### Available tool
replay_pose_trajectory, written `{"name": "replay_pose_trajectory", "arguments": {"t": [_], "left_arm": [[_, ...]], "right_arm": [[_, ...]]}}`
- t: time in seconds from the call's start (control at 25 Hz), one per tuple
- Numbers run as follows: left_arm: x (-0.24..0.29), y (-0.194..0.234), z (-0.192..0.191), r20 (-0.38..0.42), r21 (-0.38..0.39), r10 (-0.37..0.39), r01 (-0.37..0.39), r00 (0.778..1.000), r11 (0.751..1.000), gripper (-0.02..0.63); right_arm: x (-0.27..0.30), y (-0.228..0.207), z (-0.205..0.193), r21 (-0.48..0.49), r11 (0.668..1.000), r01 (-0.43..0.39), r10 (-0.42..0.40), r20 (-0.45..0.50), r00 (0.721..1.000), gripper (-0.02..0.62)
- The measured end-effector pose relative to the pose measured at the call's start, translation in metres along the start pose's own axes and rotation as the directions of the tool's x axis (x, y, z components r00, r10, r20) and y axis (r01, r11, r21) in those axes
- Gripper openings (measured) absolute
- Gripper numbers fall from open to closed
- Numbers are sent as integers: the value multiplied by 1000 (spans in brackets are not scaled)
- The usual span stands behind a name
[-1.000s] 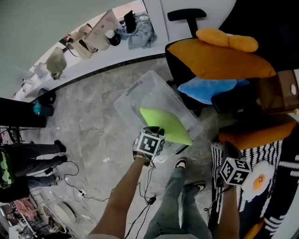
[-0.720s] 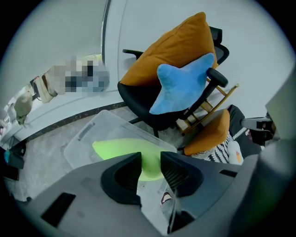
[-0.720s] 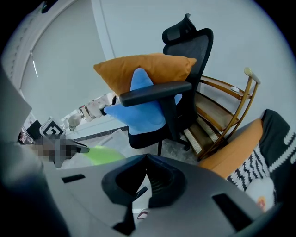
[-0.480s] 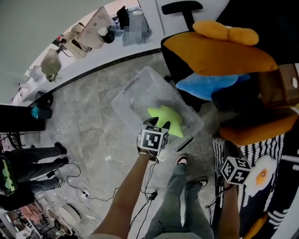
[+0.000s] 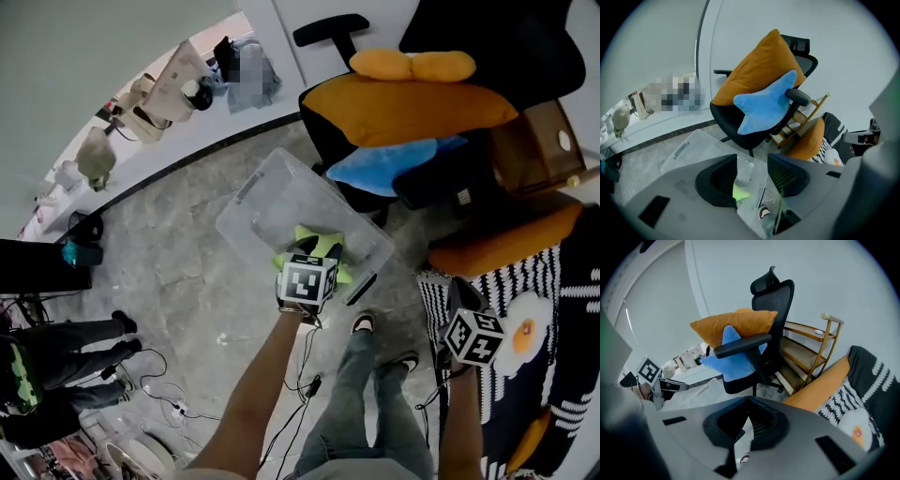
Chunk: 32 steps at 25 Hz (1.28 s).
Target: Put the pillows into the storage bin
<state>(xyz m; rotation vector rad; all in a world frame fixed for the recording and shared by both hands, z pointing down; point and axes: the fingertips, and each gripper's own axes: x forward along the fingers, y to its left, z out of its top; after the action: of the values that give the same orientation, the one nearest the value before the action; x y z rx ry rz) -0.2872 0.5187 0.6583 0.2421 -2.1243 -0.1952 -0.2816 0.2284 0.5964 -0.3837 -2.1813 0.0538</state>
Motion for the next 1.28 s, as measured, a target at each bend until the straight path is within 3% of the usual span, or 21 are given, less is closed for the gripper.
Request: {"name": "replay_pose_trajectory", "arguments": {"t": [0.24,0.4,0.52,0.68,0.84,1.04,1.28], "left_arm": [[-26,-66,32,58,87,-67,62,996,994,196],[-48,-126,49,72,168,-142,128,987,977,196],[-57,-174,55,56,239,-200,181,978,954,196],[-55,-245,61,11,336,-284,264,959,904,196],[-49,-325,70,-42,438,-371,351,928,828,196],[-39,-432,69,-151,541,-469,470,870,697,196],[-21,-537,39,-274,633,-504,548,819,547,196]], "right_arm": [[-51,-35,0,90,994,66,-73,74,995,2],[-98,-69,-1,167,978,125,-147,125,981,2],[-136,-101,-9,236,955,179,-218,152,964,2],[-191,-149,-24,366,898,243,-325,182,928,2],[-240,-191,-44,487,822,295,-435,201,878,2],[-303,-236,-78,617,702,355,-568,184,802,2],[-356,-284,-142,720,563,406,-672,113,732,2]]}}
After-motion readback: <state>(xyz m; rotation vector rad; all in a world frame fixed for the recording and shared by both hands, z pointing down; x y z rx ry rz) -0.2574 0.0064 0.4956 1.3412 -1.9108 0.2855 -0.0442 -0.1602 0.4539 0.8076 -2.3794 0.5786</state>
